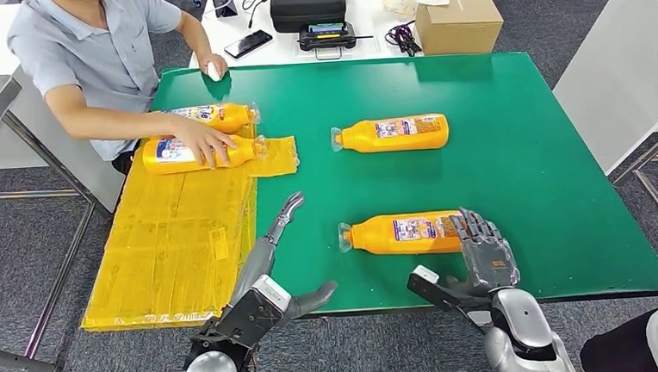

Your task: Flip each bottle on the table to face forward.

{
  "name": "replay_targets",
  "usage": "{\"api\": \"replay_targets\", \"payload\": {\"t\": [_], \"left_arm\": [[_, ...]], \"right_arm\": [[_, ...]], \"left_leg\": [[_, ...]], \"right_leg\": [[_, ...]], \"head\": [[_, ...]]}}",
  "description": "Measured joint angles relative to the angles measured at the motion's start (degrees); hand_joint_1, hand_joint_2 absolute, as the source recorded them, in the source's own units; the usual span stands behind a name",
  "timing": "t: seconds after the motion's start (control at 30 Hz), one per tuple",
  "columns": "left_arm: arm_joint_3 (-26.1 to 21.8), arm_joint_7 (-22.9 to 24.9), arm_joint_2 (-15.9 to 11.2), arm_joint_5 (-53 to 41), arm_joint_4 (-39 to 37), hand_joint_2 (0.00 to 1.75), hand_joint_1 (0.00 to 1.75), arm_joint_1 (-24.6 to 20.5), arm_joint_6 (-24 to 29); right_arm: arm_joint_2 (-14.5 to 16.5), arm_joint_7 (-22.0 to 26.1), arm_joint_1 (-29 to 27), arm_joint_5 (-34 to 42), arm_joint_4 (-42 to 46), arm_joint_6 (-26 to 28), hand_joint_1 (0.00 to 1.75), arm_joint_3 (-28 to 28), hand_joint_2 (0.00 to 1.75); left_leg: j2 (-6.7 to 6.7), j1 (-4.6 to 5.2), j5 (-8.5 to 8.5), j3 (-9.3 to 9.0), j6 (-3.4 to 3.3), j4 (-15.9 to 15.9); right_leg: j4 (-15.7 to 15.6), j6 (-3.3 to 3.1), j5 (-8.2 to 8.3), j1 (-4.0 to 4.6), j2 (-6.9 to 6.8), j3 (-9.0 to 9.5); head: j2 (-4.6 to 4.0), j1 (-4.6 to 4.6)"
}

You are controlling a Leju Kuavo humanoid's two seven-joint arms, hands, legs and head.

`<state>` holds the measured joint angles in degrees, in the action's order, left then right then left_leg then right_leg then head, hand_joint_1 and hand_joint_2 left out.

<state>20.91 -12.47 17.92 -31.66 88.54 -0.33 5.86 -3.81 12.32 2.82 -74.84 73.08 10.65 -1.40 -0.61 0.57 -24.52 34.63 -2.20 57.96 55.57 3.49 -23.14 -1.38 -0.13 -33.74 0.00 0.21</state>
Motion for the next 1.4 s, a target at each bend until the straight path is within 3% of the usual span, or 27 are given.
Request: {"api": "replay_targets", "payload": {"t": [0.67, 1.4], "left_arm": [[0.7, -0.2, -0.1, -1.1, 0.6, 1.75, 0.0, 0.1, 0.6], [2.3, -0.3, -0.4, -1.2, -0.3, 1.75, 0.0, -0.7, 0.1]], "right_arm": [[0.0, -0.6, 1.3, -0.2, -0.6, 0.1, 0.0, -2.5, 1.75], [-1.1, -1.7, 8.6, 2.1, -11.3, 0.7, 0.0, -1.3, 1.75]], "left_leg": [[0.01, 0.0, 0.0, -0.01, 0.0, 0.0], [0.01, 0.01, 0.01, -0.04, 0.0, 0.0]], "right_leg": [[0.0, 0.0, 0.0, 0.0, 0.01, 0.0], [0.0, 0.0, 0.01, 0.0, 0.01, 0.01]], "head": [[0.0, -0.01], [0.0, 0.0]]}}
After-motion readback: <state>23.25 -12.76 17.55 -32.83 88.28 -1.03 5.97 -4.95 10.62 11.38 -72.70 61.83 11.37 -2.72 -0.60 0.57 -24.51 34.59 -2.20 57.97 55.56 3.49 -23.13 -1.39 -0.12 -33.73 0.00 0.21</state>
